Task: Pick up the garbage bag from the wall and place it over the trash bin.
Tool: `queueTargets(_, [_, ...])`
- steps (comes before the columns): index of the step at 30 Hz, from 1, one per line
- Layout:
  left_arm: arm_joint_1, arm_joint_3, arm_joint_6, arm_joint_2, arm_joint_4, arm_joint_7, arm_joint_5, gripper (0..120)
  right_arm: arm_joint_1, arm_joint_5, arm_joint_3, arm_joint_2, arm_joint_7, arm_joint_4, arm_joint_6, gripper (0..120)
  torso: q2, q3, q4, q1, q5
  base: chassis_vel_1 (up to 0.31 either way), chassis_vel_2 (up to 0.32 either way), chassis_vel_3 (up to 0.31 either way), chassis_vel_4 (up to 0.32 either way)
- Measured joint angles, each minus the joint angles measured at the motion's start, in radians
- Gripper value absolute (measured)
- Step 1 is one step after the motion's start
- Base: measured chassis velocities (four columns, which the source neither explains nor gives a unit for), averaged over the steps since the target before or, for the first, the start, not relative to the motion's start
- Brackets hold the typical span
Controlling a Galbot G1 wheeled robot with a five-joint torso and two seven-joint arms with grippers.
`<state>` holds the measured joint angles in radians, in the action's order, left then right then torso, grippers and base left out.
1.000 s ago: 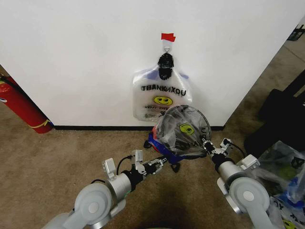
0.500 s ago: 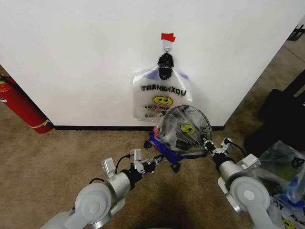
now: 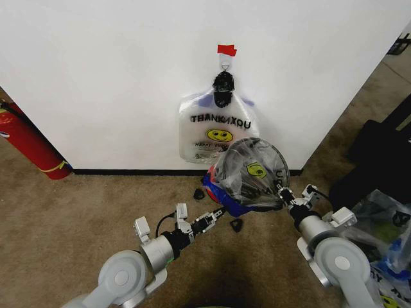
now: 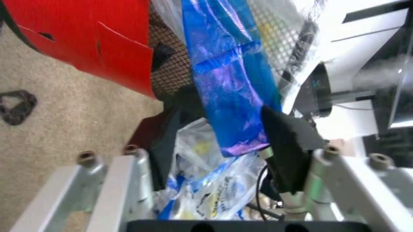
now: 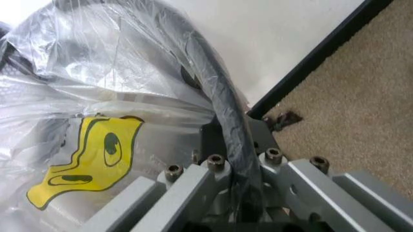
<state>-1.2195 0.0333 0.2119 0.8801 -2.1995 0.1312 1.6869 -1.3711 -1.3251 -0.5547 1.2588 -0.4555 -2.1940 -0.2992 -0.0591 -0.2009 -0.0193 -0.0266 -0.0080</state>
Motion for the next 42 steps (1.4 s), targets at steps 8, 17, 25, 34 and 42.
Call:
queueTargets(8, [-0.012,-0.018,-0.006,0.019,0.014,-0.019,-0.031,45,0.001,0.004,0.002,0.005,-0.005,-0.003,-0.006,0,0.0,0.0,0.0,0.0,0.0,0.0,0.0,0.0,0.0])
queueTargets(17, [0.0,-0.042,-0.03,0.061,0.009,-0.014,-0.022,11,-0.001,0.015,0.003,0.011,-0.006,0.005,-0.007,0,0.0,0.0,0.0001,0.0,0.0001,0.0,0.0,0.0,0.0])
queueTargets(25, [0.009,-0.054,-0.034,0.073,0.015,-0.012,-0.025,0,0.002,0.021,0.004,0.012,-0.006,0.014,-0.005,0,0.0,0.0,0.0,0.0,0.0,0.0,0.0,0.0,0.0])
queueTargets(34, [-0.024,-0.057,-0.044,0.035,0.054,-0.013,-0.199,0,0.007,0.016,0.001,0.012,-0.006,0.015,-0.001,0,0.0,0.0,0.0001,0.0,0.0001,0.0,0.0,0.0,0.0])
queueTargets(42, [0.013,-0.141,-0.038,0.086,0.118,0.114,-0.449,0,-0.013,0.028,0.017,0.041,-0.005,-0.006,-0.002,0,0.0,0.0,-0.0001,0.0,0.0001,0.0,0.0,0.0,0.0])
